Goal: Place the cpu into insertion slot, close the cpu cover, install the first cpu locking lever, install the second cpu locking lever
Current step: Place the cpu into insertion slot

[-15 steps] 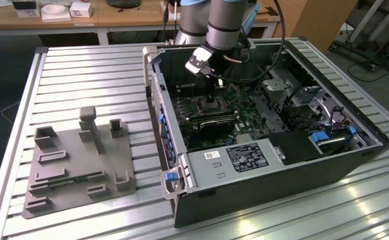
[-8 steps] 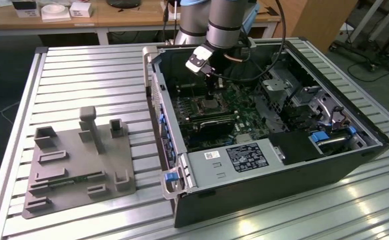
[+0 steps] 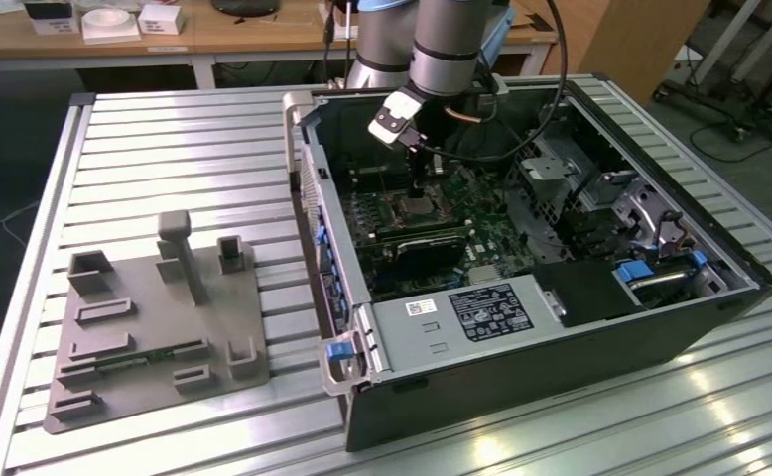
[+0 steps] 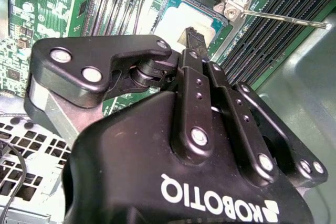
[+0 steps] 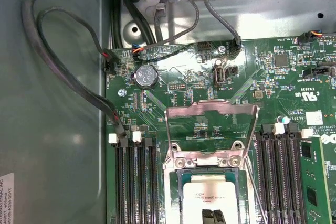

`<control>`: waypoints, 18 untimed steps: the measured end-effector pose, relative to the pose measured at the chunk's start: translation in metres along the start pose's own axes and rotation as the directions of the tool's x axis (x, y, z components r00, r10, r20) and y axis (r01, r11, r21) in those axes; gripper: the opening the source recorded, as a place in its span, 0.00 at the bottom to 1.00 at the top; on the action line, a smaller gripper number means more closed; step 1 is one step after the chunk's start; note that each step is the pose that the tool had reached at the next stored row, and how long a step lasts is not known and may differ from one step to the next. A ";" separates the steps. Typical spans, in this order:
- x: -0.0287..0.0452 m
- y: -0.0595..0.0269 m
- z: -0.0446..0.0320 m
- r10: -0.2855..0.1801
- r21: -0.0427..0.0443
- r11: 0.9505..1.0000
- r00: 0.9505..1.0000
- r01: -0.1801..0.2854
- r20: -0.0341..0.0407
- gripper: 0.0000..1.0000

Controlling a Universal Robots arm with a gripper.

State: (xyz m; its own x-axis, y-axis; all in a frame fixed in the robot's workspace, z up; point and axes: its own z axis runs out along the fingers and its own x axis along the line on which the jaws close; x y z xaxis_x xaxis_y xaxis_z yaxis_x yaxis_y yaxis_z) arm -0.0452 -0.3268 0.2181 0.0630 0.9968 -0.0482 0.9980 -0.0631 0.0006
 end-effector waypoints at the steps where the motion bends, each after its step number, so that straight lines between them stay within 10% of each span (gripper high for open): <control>1: 0.0000 0.0000 0.0000 0.000 0.000 1.000 1.000 0.000 0.000 0.10; 18: -0.0004 0.0000 -0.0077 -0.067 -0.003 0.998 0.998 0.067 0.000 0.10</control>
State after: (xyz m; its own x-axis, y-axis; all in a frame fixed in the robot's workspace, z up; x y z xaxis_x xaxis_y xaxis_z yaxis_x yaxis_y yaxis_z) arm -0.0452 -0.3268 0.2258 -0.0041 0.9988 -0.0482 1.0000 0.0042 0.0007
